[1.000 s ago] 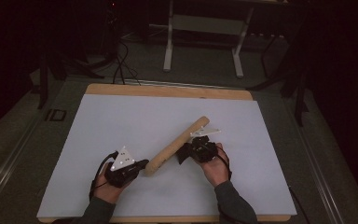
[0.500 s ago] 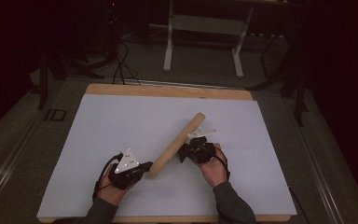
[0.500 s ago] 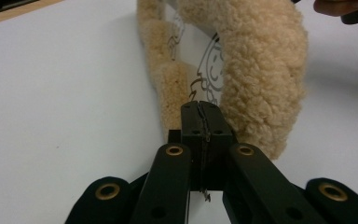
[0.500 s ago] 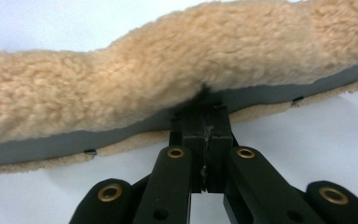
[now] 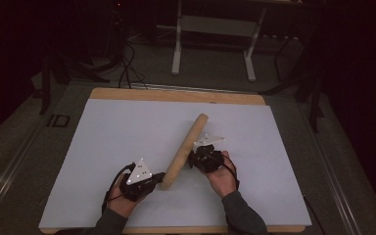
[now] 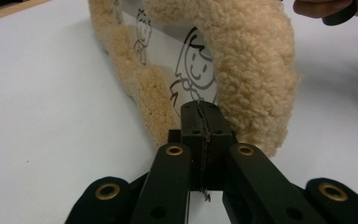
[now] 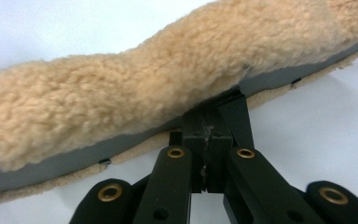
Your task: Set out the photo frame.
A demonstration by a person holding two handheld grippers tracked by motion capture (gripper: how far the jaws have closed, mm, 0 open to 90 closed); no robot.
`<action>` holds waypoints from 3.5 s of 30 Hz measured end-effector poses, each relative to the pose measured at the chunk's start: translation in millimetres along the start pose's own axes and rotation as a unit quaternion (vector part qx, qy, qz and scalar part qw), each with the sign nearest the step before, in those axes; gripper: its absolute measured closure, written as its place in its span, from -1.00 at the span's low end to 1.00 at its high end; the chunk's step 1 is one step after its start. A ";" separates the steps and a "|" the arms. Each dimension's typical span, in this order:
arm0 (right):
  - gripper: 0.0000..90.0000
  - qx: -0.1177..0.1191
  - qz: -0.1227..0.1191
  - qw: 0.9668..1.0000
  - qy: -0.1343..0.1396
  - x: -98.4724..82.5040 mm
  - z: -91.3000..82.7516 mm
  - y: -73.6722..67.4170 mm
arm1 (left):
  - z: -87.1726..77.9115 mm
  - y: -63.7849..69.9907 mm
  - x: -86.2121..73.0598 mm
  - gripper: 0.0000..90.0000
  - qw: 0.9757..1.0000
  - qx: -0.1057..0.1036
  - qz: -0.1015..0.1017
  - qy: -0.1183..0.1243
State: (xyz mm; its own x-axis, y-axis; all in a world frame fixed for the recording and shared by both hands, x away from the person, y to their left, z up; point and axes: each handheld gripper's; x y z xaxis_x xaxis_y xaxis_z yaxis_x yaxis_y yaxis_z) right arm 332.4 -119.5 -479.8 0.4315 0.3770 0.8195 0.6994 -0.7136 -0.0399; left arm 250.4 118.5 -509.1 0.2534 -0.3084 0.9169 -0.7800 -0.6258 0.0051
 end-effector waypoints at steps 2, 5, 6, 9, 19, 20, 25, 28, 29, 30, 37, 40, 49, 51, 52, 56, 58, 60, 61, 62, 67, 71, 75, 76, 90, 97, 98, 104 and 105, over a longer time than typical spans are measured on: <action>1.00 0.000 -0.003 1.000 0.001 -0.1 -0.1 -0.9 | 1.1 1.1 0.2 1.00 1.000 -0.002 0.001 0.000; 1.00 0.000 -0.004 1.000 0.001 -0.7 -0.4 -1.8 | 3.8 3.4 0.5 1.00 1.000 -0.006 0.002 0.003; 1.00 0.000 -0.006 1.000 0.000 -0.8 -0.7 -2.4 | 4.7 4.3 0.6 1.00 1.000 -0.007 0.003 0.003; 1.00 0.002 -0.011 1.000 0.001 -1.0 -1.4 -3.8 | 7.3 6.6 1.2 1.00 1.000 -0.010 0.005 0.003; 1.00 0.011 -0.021 1.000 0.000 -1.2 -3.5 -6.3 | 11.9 10.9 1.9 1.00 1.000 -0.012 0.007 0.003; 1.00 0.012 -0.022 1.000 -0.001 -1.3 -3.5 -6.6 | 12.2 11.3 2.0 1.00 1.000 -0.013 0.007 0.003; 1.00 0.019 -0.032 0.999 -0.004 -1.9 -3.6 -9.0 | 14.8 13.8 2.7 1.00 1.000 -0.014 0.009 0.004; 1.00 0.024 -0.031 0.999 -0.002 -1.9 -4.0 -9.6 | 16.7 15.5 3.1 1.00 1.000 -0.014 0.011 0.005; 1.00 0.027 -0.031 0.999 -0.001 -1.8 -4.3 -9.9 | 17.3 16.0 3.3 1.00 1.000 -0.015 0.011 0.005; 1.00 0.029 -0.030 0.999 0.000 -1.9 -4.4 -10.2 | 18.0 16.7 3.4 1.00 1.000 -0.016 0.011 0.005; 1.00 0.043 -0.039 0.998 -0.001 -1.7 -5.2 -13.0 | 23.6 21.2 4.4 1.00 1.000 -0.015 0.014 0.006; 1.00 0.048 -0.044 0.998 -0.002 -1.8 -5.1 -13.7 | 26.0 22.4 4.6 1.00 1.000 -0.015 0.014 0.006; 1.00 0.066 -0.052 0.996 -0.005 -0.8 -5.6 -15.5 | 33.3 24.9 4.8 1.00 1.000 -0.015 0.013 0.004; 1.00 0.070 -0.053 0.996 -0.007 -0.4 -5.4 -16.4 | 34.5 25.3 4.7 1.00 1.000 -0.014 0.014 0.002; 1.00 0.070 -0.053 0.996 -0.007 -0.4 -5.4 -16.4 | 34.5 25.3 4.7 1.00 1.000 -0.014 0.014 0.002; 1.00 0.071 -0.053 0.996 -0.007 -0.1 -4.8 -16.4 | 36.4 25.7 4.6 1.00 1.000 -0.012 0.014 0.002; 1.00 0.071 -0.054 0.996 -0.007 -0.2 -4.7 -15.8 | 36.8 25.8 4.6 1.00 1.000 -0.011 0.014 0.001; 0.98 0.068 -0.053 0.996 -0.011 -0.1 -5.4 -14.7 | 37.8 25.9 4.4 1.00 1.000 -0.010 0.017 -0.001; 0.94 0.068 -0.051 0.996 -0.012 0.0 -5.8 -14.5 | 37.6 25.8 4.4 0.99 1.000 -0.009 0.018 -0.002; 0.90 0.067 -0.050 0.996 -0.011 0.2 -6.2 -14.1 | 37.3 25.6 4.3 0.98 1.000 -0.008 0.018 -0.002; 0.71 0.060 -0.045 0.997 -0.012 2.4 -9.0 -11.0 | 35.6 22.8 4.2 0.88 1.000 -0.007 0.018 -0.006; 0.62 0.055 -0.039 0.998 -0.013 3.6 -11.4 -8.4 | 35.3 22.8 4.1 0.82 1.000 -0.004 0.021 -0.009; 0.42 0.047 -0.026 0.998 -0.015 6.1 -17.2 -3.5 | 33.6 21.2 4.1 0.75 1.000 -0.004 0.022 -0.010; 0.39 0.047 -0.026 0.998 -0.014 6.5 -18.2 -2.5 | 33.0 20.8 4.0 0.75 1.000 -0.003 0.022 -0.010; 0.14 0.038 0.026 0.999 0.013 18.5 -39.5 6.9 | 28.8 11.8 3.3 0.60 1.000 0.003 0.008 -0.011; 0.09 0.051 0.037 0.998 0.025 21.1 -41.5 0.5 | 22.3 2.6 3.8 0.51 1.000 0.019 -0.005 -0.013; 0.08 0.052 0.040 0.997 0.026 21.2 -41.8 0.1 | 21.0 1.2 4.0 0.51 1.000 0.021 -0.007 -0.012; 0.02 0.058 0.053 0.996 0.040 23.3 -46.8 -1.6 | 14.8 -5.9 4.9 0.49 0.999 0.033 -0.015 -0.010; 0.01 0.060 0.053 0.996 0.041 23.7 -47.2 -2.1 | 14.1 -6.7 5.0 0.48 0.999 0.034 -0.016 -0.009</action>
State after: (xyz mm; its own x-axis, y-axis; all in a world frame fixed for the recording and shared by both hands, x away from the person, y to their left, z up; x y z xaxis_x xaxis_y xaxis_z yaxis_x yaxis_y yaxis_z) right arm 314.2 -136.9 -433.4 0.4611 0.2501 0.8513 0.7182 -0.6686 -0.1926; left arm 264.9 111.1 -510.2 0.2885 -0.3006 0.9091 -0.7305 -0.6829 0.0060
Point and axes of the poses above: each handheld gripper's, and its own axes: z roughly forward along the jaws, x roughly out of its top, y roughly to its right, and after that the axes turned 7 degrees about y, right-handed
